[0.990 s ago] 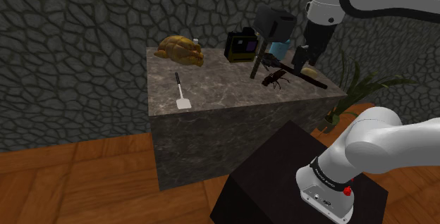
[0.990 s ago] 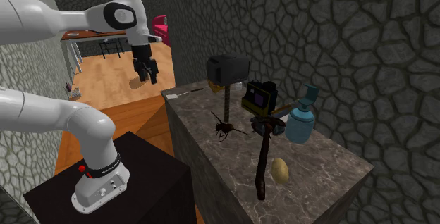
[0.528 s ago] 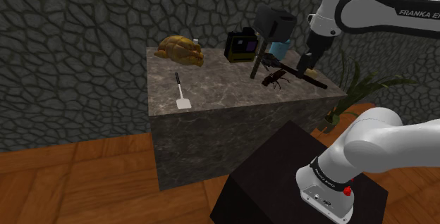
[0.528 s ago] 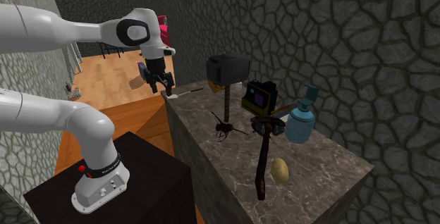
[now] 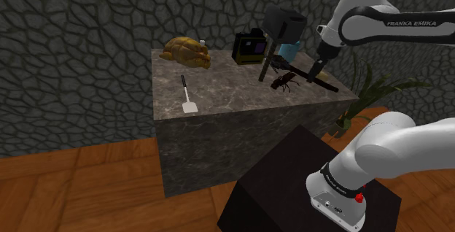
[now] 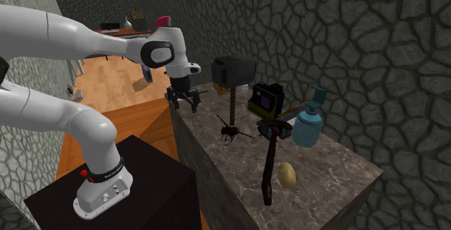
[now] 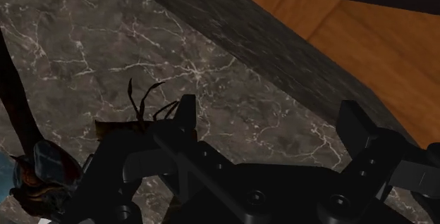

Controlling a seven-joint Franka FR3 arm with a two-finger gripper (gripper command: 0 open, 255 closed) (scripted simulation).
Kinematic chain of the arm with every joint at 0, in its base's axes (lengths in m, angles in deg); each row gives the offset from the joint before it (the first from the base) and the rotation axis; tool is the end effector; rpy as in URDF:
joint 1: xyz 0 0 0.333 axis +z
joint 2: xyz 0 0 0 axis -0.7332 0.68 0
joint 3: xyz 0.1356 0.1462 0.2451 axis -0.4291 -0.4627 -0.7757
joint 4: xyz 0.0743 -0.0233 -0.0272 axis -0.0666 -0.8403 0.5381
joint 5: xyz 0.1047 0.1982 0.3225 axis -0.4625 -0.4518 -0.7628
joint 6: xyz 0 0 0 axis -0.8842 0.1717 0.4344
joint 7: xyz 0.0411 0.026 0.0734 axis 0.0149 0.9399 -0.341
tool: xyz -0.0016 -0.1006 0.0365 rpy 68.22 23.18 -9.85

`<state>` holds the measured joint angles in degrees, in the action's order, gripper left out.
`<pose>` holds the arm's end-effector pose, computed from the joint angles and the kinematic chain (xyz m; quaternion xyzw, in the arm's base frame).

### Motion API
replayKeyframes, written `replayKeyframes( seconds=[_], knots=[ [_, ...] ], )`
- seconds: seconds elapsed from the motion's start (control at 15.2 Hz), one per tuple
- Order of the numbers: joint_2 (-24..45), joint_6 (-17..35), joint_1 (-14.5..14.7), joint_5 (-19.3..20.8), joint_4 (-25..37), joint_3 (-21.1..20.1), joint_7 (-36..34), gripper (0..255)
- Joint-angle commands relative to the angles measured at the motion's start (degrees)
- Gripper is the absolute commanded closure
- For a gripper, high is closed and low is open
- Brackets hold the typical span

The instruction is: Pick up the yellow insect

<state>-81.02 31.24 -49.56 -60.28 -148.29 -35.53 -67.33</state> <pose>0.3008 -0.1713 0.4563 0.9970 0.0650 -0.0019 0.0428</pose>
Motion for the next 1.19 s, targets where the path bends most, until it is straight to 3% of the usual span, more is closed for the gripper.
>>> replayKeyframes(
  seconds=[0.0,0.26,0.53,0.73,0.86,0.92,1.12],
  knots=[
    [3.4,4.5,0.1,1.3,0.4,4.2,4.3,0],
    [11.0,12.2,2.2,1.2,2.7,12.1,12.7,0],
    [20.3,19.5,6.5,-2.9,6.4,20.7,22.8,0],
    [28.7,24.3,11.8,-10.4,10.1,28.2,33.0,0],
    [35.8,26.6,16.1,-19.3,13.1,33.5,42.3,0],
    [38.5,27.0,17.1,-23.1,14.2,34.8,45.9,0],
    [41.6,29.2,17.1,-27.3,13.5,34.8,49.1,0]
  ],
)
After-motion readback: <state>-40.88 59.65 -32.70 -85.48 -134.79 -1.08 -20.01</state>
